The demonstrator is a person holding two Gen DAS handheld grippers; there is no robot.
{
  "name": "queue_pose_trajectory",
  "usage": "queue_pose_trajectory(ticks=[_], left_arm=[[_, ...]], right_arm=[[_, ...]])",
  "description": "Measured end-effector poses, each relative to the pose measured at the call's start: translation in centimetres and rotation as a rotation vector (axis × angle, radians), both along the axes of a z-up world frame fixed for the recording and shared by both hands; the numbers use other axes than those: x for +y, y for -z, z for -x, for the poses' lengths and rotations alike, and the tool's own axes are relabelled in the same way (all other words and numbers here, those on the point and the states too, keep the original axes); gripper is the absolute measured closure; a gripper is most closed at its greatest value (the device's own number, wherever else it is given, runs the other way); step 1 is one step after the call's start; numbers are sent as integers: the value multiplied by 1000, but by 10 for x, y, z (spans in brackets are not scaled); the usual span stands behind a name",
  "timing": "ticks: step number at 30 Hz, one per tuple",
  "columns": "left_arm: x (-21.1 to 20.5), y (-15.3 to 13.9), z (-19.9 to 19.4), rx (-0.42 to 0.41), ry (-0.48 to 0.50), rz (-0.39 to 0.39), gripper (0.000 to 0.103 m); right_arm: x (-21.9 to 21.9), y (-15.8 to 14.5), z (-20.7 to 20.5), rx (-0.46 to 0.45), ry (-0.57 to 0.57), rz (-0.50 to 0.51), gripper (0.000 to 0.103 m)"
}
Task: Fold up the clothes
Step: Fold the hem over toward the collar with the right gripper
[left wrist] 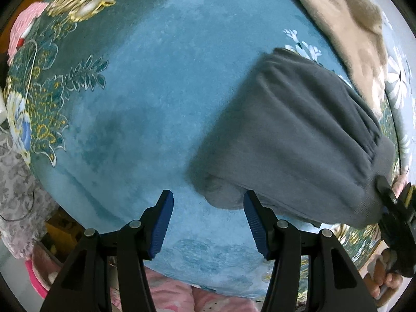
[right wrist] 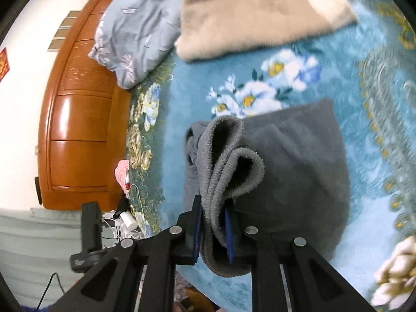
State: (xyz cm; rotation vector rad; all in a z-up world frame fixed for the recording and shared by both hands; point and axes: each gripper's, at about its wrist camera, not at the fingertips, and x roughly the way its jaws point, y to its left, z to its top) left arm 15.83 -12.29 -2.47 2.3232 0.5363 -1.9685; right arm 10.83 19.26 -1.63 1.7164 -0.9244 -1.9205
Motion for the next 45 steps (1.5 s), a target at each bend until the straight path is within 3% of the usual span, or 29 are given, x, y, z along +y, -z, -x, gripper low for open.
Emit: queue_pose_trajectory(ticks=[4, 10, 12, 16, 19, 22, 24, 27, 30, 38, 45], left_arm=[[4, -1, -1, -2, 6, -8, 46], [19, 4, -3, -8, 32, -21, 46], [22, 5, -1, -5, 45, -25, 46], [26, 9, 6, -1, 54, -32, 46], [34, 11, 14, 18, 66, -49, 46], [51, 10, 25, 46, 87, -101, 46], [66, 5, 33, 82, 118, -145, 46], [91, -4, 46, 135, 181, -221, 46], [106, 3, 56, 143, 219, -258, 46], [118, 43, 66, 111, 275, -187, 47], [118, 63, 67, 79, 284, -179, 48]], right_arm=[[27, 4, -5, -21, 49, -34, 87], [37, 67, 0, -196, 65, -151, 87], [38, 74, -2, -217, 77, -142, 84], [48, 59, -4, -202, 60, -196, 65], [53, 37, -2, -145, 25, -324, 64], [43, 21, 6, -88, 16, -319, 64], [20, 14, 15, -39, -57, -296, 64], [-2, 16, 25, -14, -124, -254, 63], [1, 30, 35, -41, -98, -303, 63], [6, 62, 53, -103, -105, -347, 63], [6, 84, 61, -143, -60, -330, 63]])
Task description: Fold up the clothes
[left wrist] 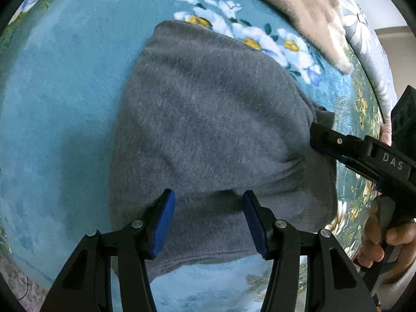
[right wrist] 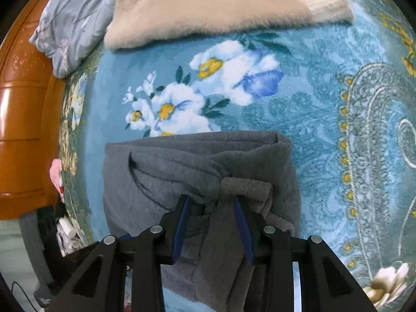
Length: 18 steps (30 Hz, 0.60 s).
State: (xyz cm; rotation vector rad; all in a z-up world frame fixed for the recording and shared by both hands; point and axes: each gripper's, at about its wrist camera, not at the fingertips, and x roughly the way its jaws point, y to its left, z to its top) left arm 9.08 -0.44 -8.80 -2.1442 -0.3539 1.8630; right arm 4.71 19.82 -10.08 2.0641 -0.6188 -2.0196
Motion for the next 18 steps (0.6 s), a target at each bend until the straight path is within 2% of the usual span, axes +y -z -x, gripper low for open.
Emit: queue_pose_trajectory(ticks=[4, 8, 11, 14, 18], left_arm=[[-3, -14, 1, 4, -17, -30, 48], [-15, -40, -11, 75, -33, -69, 48], [-22, -39, -23, 83, -11, -47, 48], [-27, -27, -31, 62, -7, -23, 48], [-25, -13, -33, 45, -11, 4, 48]], right_arm=[[-1, -8, -4, 8, 1, -7, 63], [-9, -38, -22, 72, -47, -3, 64], [-20, -53, -46, 103, -105, 13, 64], [-28, -45, -70, 66, -147, -15, 63], [-23, -19, -87, 10, -119, -40, 63]])
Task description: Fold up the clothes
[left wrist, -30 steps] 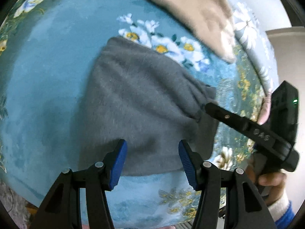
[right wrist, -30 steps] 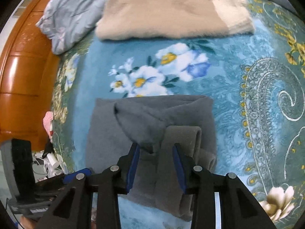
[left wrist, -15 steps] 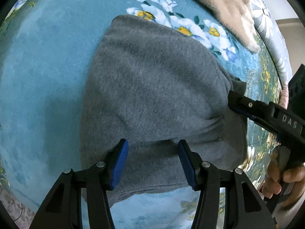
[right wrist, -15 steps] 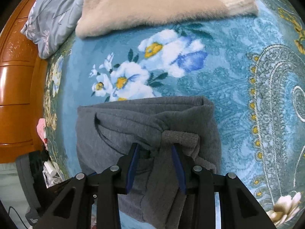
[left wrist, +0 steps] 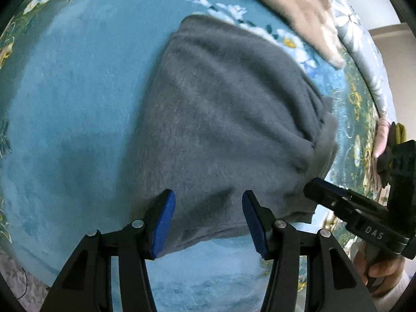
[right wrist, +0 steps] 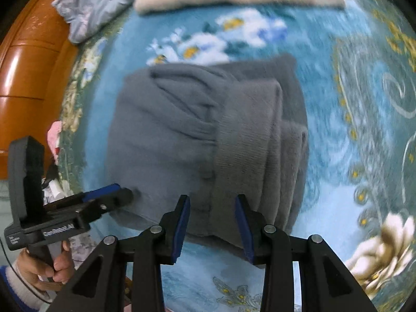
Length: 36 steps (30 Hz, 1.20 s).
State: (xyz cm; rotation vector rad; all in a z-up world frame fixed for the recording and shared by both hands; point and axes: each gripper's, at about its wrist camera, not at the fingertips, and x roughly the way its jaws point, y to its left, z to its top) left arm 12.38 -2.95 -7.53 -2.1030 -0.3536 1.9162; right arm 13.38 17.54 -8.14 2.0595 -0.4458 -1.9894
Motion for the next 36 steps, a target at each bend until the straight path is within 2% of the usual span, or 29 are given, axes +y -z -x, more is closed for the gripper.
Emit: queue_pose_trajectory(ticks=[3, 9, 13, 19, 21, 24, 26, 28, 31, 34, 36], left_arm=[[10, 9, 1, -2, 26, 51, 48], [21, 4, 2, -9, 51, 109, 48], [13, -11, 1, 5, -7, 65, 48], [-15, -45, -9, 130, -92, 23, 48], [-23, -49, -12, 150, -80, 30, 45], [-28, -49, -17, 131, -49, 43, 38], [-30, -45, -22, 112, -27, 59, 20], [-29, -37, -18, 100, -27, 60, 19], [-37, -40, -21, 95, -49, 65, 15], [-41, -51, -21, 165, -80, 82, 15], [-37, -57, -20, 230, -35, 118, 15]], right_arm=[[1, 12, 0, -17, 10, -7, 63], [-7, 10, 0, -4, -52, -48, 63], [-8, -2, -1, -4, -36, -44, 58], [0, -32, -11, 84, 8, -27, 42], [4, -38, -16, 110, 22, -27, 41], [9, -41, -14, 131, 38, -45, 36], [8, -40, -16, 140, 45, -61, 27], [10, -39, -20, 139, 61, -65, 25], [20, -39, -29, 137, 84, -67, 16], [26, -39, -37, 136, 100, -66, 10], [28, -38, -41, 143, 107, -71, 6]])
